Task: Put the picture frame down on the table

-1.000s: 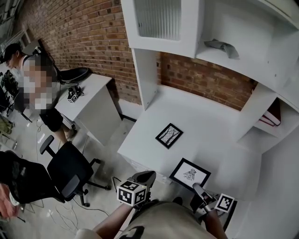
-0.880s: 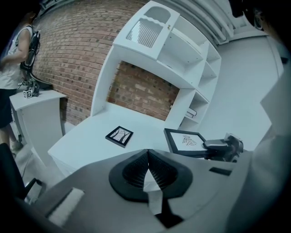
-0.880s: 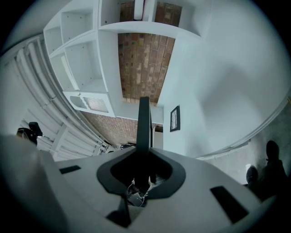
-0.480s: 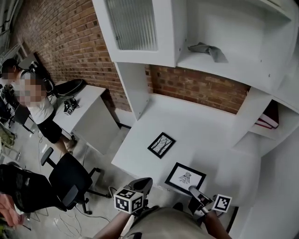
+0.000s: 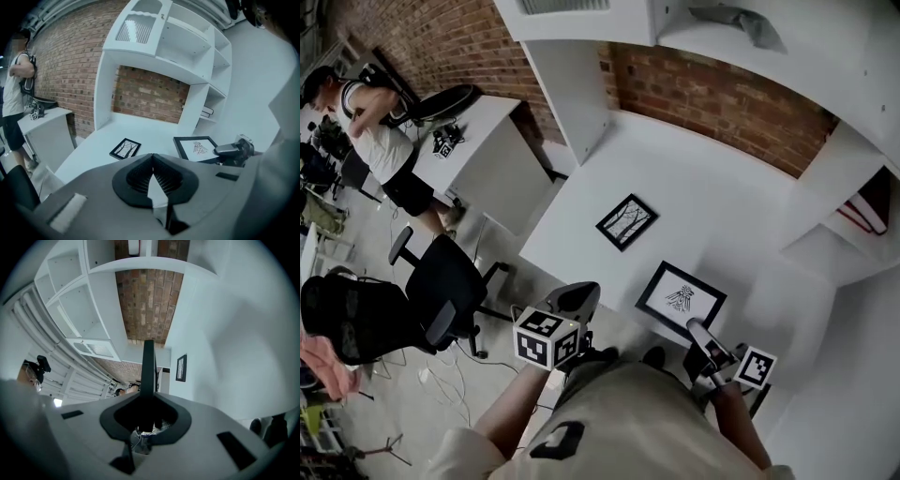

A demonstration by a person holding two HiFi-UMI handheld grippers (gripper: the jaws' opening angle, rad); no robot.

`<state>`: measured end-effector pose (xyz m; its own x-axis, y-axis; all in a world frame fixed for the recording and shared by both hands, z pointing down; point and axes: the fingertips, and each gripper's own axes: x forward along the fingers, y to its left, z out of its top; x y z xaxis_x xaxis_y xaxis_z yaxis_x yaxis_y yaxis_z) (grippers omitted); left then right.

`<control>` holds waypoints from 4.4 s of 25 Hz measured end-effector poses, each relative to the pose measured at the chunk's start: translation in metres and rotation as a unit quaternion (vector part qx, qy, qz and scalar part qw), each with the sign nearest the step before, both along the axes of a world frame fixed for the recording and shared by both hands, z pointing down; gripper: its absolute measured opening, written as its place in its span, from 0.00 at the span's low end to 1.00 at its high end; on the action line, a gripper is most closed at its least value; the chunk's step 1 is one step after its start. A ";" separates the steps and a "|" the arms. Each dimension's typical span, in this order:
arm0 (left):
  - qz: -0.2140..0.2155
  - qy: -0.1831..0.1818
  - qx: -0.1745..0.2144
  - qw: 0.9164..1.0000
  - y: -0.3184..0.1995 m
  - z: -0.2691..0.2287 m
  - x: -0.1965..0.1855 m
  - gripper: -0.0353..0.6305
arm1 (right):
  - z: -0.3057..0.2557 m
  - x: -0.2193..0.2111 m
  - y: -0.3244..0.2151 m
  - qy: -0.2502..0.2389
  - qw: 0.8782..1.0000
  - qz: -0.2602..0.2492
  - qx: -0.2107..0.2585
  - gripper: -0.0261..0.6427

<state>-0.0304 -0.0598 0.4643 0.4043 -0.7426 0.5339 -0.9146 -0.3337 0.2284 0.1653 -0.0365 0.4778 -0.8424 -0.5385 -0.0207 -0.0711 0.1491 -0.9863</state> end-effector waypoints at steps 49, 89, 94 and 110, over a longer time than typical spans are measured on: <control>0.095 0.079 -0.006 0.992 -0.078 0.031 -0.089 0.06 | 0.020 -0.040 -0.090 0.115 0.972 0.198 -0.059 0.09; 0.052 0.060 -0.046 0.996 -0.121 0.053 -0.050 0.06 | 0.135 -0.005 -0.192 0.195 0.971 0.038 -0.134 0.09; 0.051 0.061 -0.048 0.996 -0.122 0.056 -0.051 0.06 | 0.148 -0.005 -0.194 0.207 0.968 0.015 -0.143 0.09; 0.052 0.057 -0.054 0.996 -0.133 0.060 -0.051 0.06 | 0.179 0.018 -0.199 0.360 0.922 0.026 -0.143 0.22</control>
<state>-0.0817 -0.1925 0.5243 0.5382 -0.6353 0.5539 -0.8427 -0.3927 0.3684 0.1834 -0.2351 0.6564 -0.5560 -0.4755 0.6817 -0.7215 -0.1310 -0.6799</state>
